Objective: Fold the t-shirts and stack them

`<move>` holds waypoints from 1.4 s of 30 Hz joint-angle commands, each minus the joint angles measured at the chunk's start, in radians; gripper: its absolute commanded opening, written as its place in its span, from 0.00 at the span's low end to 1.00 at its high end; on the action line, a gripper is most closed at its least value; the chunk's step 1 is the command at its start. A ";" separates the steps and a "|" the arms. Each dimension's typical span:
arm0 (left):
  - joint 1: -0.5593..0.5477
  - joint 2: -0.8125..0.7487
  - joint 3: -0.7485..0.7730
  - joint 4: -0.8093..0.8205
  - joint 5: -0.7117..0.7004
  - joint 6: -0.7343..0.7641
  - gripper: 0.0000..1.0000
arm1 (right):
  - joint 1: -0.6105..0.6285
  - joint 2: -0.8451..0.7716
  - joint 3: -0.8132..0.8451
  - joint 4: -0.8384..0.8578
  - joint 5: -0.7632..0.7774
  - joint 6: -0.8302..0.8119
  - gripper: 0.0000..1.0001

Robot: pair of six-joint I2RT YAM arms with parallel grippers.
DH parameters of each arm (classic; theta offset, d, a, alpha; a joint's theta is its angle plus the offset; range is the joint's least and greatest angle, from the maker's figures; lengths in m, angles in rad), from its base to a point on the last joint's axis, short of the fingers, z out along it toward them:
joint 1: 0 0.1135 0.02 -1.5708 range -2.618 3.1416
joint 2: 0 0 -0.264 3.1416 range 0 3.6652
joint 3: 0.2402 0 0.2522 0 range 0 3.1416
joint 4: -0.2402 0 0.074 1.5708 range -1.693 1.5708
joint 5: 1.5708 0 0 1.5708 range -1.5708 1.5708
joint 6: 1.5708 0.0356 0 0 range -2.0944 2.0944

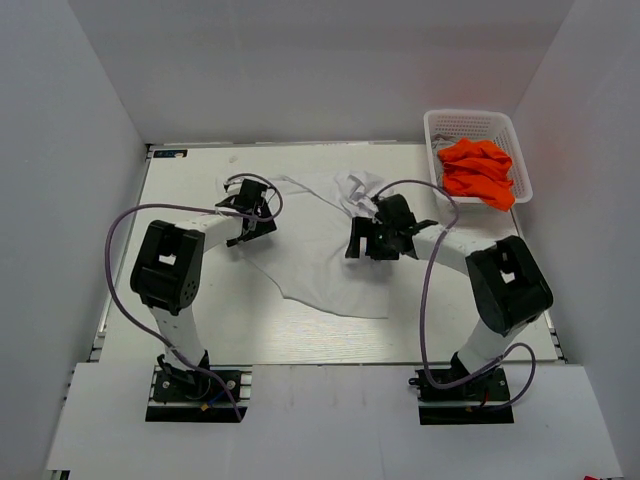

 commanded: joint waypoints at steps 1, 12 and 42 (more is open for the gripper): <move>0.023 0.043 0.039 -0.047 -0.087 -0.034 1.00 | 0.044 -0.037 -0.096 -0.008 -0.067 0.075 0.90; 0.099 0.097 0.227 -0.090 -0.090 -0.007 1.00 | 0.401 -0.163 -0.174 -0.119 -0.105 -0.088 0.90; 0.010 -0.454 -0.483 0.188 0.390 -0.143 1.00 | 0.156 0.222 0.373 -0.147 0.194 0.062 0.62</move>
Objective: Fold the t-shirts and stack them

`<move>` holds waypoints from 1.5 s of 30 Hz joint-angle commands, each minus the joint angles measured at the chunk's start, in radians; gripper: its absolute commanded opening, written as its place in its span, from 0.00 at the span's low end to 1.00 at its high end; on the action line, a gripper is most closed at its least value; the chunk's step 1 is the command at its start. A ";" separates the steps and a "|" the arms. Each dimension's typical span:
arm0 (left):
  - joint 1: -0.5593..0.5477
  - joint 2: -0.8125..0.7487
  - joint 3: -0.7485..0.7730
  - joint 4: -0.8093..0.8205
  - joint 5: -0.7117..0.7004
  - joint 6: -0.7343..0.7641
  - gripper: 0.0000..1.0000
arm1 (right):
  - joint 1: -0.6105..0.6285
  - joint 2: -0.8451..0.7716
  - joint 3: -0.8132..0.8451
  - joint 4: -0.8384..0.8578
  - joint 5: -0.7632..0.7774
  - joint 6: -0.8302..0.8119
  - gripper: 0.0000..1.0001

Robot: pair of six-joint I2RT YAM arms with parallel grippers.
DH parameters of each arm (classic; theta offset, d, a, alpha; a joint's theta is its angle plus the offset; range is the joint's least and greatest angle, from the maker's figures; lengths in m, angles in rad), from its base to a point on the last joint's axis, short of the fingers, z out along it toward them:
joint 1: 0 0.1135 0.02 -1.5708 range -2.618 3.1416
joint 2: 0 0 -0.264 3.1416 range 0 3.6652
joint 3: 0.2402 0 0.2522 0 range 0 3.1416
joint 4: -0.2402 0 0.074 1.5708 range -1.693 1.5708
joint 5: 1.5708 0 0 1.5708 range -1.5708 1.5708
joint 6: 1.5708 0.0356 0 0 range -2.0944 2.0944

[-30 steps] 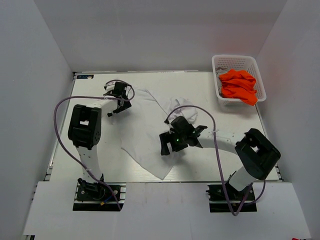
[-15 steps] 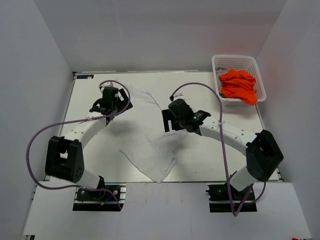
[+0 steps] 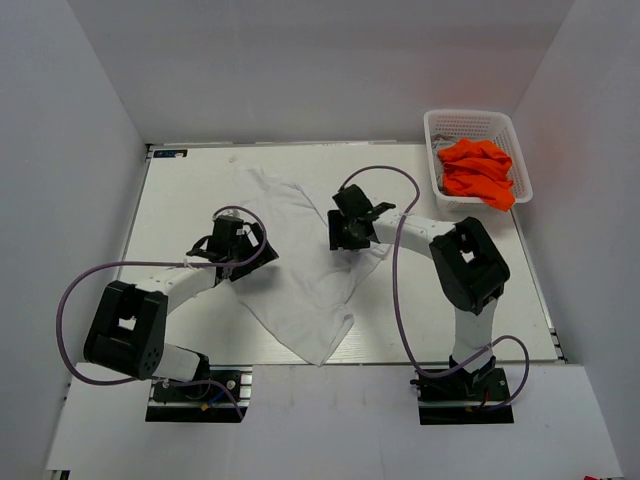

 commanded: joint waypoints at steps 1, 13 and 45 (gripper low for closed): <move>-0.008 -0.005 -0.003 -0.012 -0.005 -0.018 1.00 | -0.023 0.024 0.061 0.053 -0.067 0.035 0.60; -0.017 0.056 -0.032 -0.099 -0.113 -0.027 1.00 | -0.077 -0.013 0.106 0.064 -0.021 0.044 0.00; -0.017 0.054 0.215 -0.184 -0.176 0.104 1.00 | -0.259 0.129 0.541 -0.052 0.181 -0.146 0.90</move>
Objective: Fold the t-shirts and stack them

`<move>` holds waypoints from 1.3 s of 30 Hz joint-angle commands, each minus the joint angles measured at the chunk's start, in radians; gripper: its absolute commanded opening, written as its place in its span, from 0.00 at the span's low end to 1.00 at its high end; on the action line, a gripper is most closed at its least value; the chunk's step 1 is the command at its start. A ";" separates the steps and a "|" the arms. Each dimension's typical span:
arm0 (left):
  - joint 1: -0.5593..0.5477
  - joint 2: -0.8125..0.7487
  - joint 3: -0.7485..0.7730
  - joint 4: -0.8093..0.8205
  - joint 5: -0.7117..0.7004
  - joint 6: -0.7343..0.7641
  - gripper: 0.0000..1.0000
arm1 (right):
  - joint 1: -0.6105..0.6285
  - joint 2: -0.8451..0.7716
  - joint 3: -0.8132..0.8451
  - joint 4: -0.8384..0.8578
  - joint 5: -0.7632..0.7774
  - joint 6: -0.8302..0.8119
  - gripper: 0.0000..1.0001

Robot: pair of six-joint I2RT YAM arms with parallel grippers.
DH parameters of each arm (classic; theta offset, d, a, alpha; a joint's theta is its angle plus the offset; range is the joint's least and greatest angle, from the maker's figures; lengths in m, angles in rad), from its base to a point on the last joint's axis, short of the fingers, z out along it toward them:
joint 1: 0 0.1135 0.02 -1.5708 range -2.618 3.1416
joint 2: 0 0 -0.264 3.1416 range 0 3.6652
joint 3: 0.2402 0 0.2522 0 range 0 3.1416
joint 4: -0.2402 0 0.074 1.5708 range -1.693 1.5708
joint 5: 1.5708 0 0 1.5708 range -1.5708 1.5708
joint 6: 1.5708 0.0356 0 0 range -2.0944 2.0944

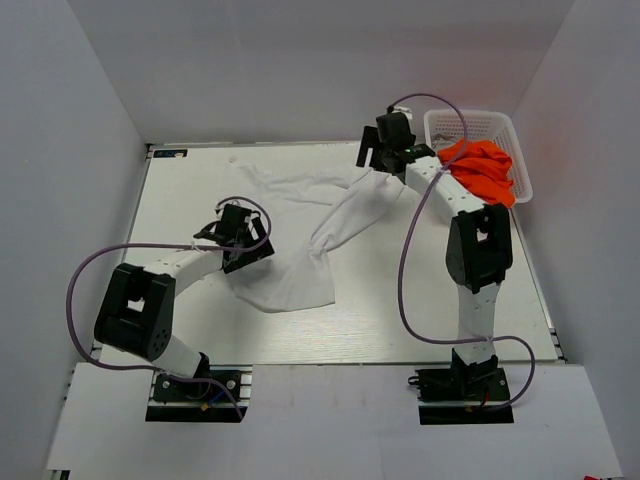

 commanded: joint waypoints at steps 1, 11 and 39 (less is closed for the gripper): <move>0.002 -0.056 0.085 -0.009 -0.014 0.036 1.00 | 0.052 0.002 0.046 -0.047 0.069 -0.086 0.90; 0.016 0.096 0.327 -0.003 -0.100 0.072 1.00 | 0.046 0.163 0.227 -0.190 0.218 -0.019 0.75; 0.027 0.470 0.542 -0.104 -0.204 0.070 1.00 | -0.043 0.115 -0.003 0.120 -0.079 -0.003 0.00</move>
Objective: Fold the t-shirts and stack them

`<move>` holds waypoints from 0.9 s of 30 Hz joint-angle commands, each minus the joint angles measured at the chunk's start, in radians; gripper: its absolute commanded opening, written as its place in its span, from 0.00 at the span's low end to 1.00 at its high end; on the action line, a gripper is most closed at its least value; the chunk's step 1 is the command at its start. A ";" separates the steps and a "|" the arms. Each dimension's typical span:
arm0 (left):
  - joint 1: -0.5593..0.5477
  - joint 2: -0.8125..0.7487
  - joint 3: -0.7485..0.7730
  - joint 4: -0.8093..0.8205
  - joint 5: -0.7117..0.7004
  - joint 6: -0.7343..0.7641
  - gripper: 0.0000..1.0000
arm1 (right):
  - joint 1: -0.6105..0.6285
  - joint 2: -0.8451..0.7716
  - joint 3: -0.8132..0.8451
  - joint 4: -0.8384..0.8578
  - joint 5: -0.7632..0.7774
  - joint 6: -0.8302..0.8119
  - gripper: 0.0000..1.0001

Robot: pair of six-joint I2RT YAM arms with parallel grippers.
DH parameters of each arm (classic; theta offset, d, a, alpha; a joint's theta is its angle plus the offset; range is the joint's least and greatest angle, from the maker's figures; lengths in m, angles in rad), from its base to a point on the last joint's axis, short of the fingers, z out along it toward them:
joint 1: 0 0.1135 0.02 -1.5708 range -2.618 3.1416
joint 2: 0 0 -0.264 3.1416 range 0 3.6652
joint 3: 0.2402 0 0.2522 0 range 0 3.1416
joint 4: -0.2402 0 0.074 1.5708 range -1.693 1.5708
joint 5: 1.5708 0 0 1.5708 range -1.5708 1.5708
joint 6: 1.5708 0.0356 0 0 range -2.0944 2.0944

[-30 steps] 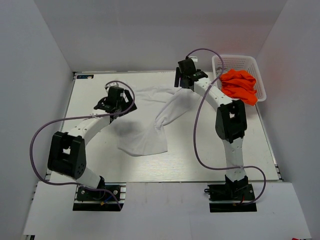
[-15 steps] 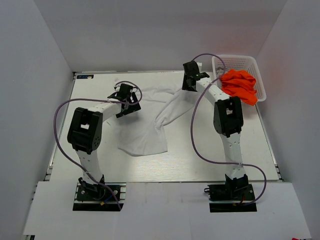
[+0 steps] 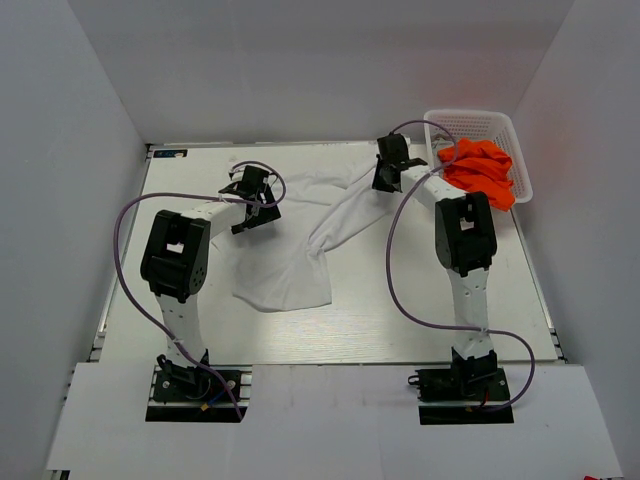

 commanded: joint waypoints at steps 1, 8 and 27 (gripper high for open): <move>0.004 0.008 0.020 -0.026 -0.023 -0.004 1.00 | -0.006 -0.092 0.001 0.079 -0.065 -0.013 0.00; 0.004 -0.002 0.009 -0.017 -0.013 -0.004 1.00 | -0.007 -0.128 -0.056 0.145 -0.095 -0.008 0.62; 0.004 0.018 0.037 -0.026 -0.023 -0.004 1.00 | -0.007 0.060 0.145 0.013 -0.064 0.033 0.35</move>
